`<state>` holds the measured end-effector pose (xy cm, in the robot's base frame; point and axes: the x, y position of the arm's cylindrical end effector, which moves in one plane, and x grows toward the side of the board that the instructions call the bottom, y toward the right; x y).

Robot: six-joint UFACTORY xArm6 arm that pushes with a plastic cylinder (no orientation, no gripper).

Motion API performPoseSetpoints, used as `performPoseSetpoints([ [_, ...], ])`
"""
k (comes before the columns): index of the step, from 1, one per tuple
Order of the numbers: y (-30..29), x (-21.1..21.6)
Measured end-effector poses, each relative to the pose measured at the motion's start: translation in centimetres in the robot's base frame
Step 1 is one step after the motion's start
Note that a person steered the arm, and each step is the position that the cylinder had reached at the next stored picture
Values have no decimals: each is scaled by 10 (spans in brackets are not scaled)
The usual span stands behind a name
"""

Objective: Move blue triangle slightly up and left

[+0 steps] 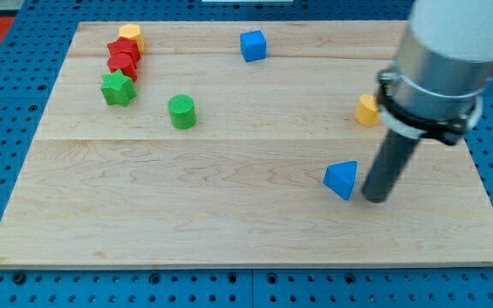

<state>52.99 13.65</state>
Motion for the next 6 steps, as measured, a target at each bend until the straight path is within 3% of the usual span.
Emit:
performPoseSetpoints([
  [2, -77, -23],
  [4, -38, -30],
  [6, -70, -50],
])
